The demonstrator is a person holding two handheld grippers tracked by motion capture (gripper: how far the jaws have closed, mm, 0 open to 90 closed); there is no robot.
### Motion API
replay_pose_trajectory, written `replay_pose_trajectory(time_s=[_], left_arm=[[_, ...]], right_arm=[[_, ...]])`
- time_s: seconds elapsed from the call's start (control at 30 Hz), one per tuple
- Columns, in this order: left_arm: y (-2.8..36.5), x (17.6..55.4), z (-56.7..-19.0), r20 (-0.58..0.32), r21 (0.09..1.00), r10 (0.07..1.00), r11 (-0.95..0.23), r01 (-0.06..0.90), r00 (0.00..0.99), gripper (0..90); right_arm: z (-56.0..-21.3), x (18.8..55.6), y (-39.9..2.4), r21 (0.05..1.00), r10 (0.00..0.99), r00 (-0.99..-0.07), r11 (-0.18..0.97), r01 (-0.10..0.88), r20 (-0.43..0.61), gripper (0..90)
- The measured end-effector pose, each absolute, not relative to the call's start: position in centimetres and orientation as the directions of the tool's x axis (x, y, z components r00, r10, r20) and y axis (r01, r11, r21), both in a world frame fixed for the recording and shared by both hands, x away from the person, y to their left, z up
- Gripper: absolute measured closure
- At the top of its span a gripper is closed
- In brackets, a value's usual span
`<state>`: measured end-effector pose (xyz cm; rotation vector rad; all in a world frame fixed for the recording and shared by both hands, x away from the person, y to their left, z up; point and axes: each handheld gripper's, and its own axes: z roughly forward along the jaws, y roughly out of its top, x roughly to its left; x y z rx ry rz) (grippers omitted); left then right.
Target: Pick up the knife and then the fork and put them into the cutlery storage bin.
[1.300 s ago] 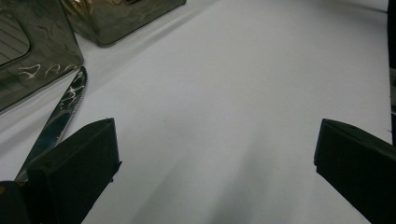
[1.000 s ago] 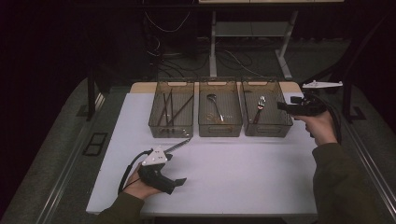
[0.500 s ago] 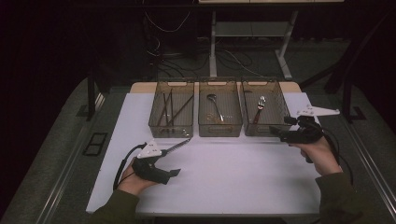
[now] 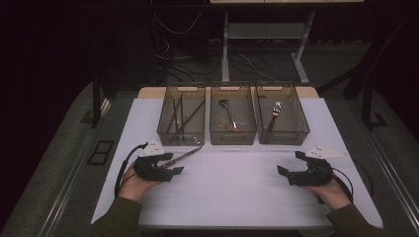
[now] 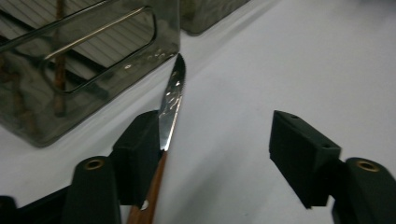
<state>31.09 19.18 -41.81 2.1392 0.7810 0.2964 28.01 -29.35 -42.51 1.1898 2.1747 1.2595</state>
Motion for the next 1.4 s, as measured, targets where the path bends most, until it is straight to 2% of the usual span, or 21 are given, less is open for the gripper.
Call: replay_pose_trajectory(time_s=[0.2, 0.33, 0.6, 0.9, 1.4], left_arm=[[20.1, 31.8, -42.2, -0.004, 0.733, 0.628, -0.528, 0.43, 0.778, 48.2], [20.7, 32.6, -42.9, 0.012, 0.702, 0.63, -0.558, 0.443, 0.776, 54.1], [21.9, 33.8, -43.8, -0.021, 0.691, 0.617, -0.56, 0.457, 0.787, 64.4], [21.9, 34.0, -44.4, -0.009, 0.677, 0.576, -0.598, 0.429, 0.817, 72.9], [21.9, 34.1, -44.4, -0.024, 0.67, 0.558, -0.607, 0.427, 0.829, 76.3]], right_arm=[[-43.6, 26.0, -29.0, 0.829, 0.789, -0.605, 0.263, 0.493, 0.11, 10.2], [-43.8, 25.8, -28.7, 0.824, 0.778, -0.621, 0.289, 0.487, 0.094, 10.2], [-44.0, 26.1, -28.8, 0.825, 0.775, -0.624, 0.287, 0.487, 0.099, 10.2], [-44.0, 26.2, -28.8, 0.827, 0.773, -0.627, 0.288, 0.483, 0.097, 10.2], [-44.0, 26.1, -28.9, 0.827, 0.771, -0.63, 0.293, 0.479, 0.091, 10.3]])
